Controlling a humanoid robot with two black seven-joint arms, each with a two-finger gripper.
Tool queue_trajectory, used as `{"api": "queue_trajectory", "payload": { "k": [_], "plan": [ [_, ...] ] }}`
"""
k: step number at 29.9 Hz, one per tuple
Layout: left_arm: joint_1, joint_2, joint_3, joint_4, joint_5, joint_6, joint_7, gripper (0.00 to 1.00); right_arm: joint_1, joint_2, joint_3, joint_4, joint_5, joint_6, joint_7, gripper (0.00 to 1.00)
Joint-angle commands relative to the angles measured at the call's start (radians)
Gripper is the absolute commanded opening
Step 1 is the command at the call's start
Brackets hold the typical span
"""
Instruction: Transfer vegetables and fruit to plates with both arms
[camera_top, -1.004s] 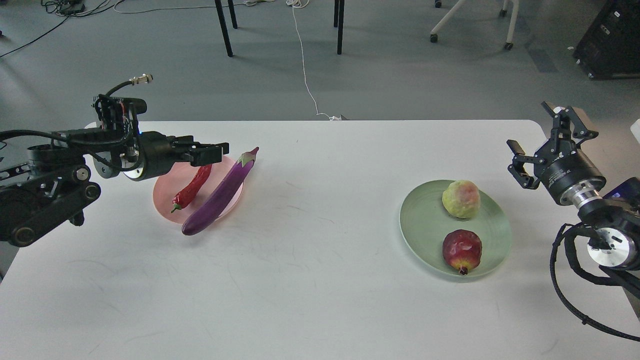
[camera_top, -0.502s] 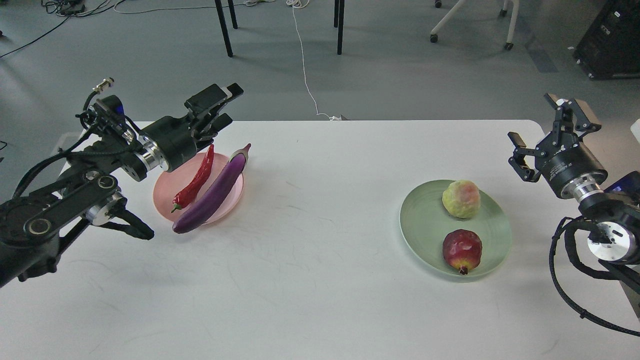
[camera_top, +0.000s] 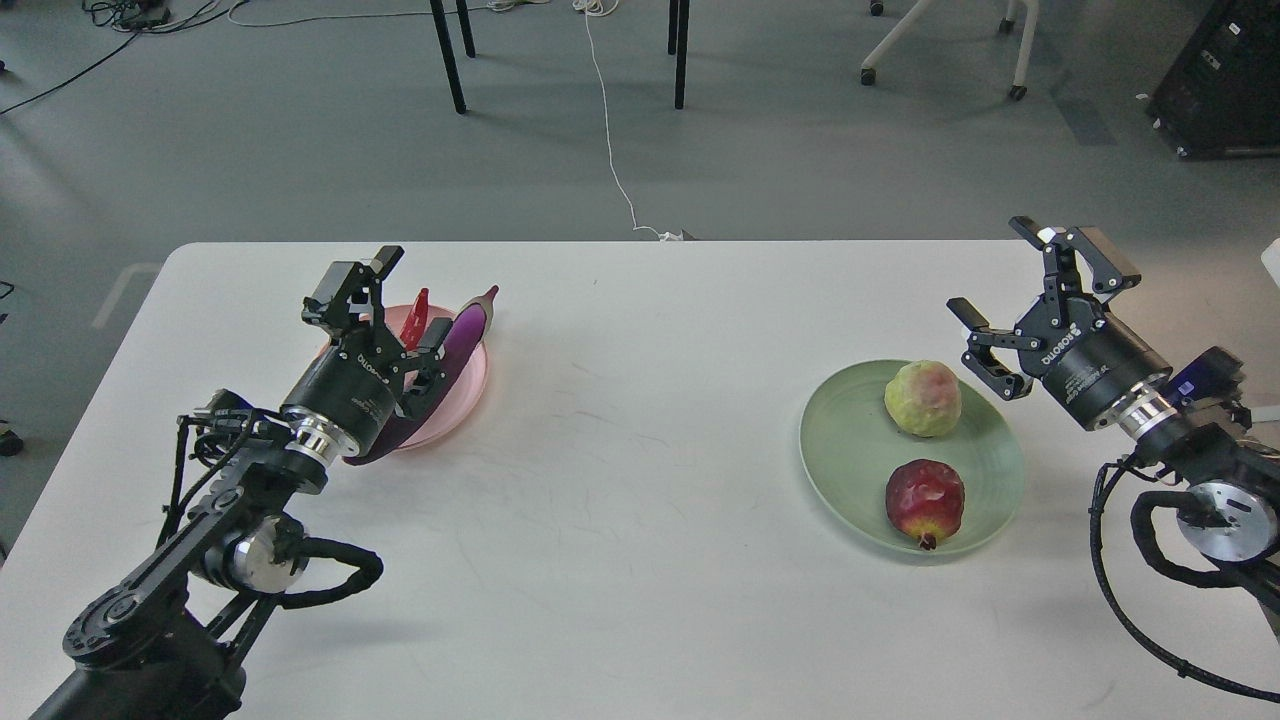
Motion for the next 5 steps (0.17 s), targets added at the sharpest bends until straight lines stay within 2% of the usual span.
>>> {"api": "queue_trajectory", "payload": {
  "k": [1,5],
  "plan": [
    [0.017,-0.025,-0.008,0.000,0.000,-0.013,0.008,0.99,-0.005,-0.009,0.007,-0.001,-0.003,0.000,0.000,0.99],
    [0.017,-0.027,-0.006,-0.020,0.000,-0.013,0.013,0.99,-0.005,-0.009,0.022,0.003,-0.001,-0.001,0.000,0.99]
  ]
}}
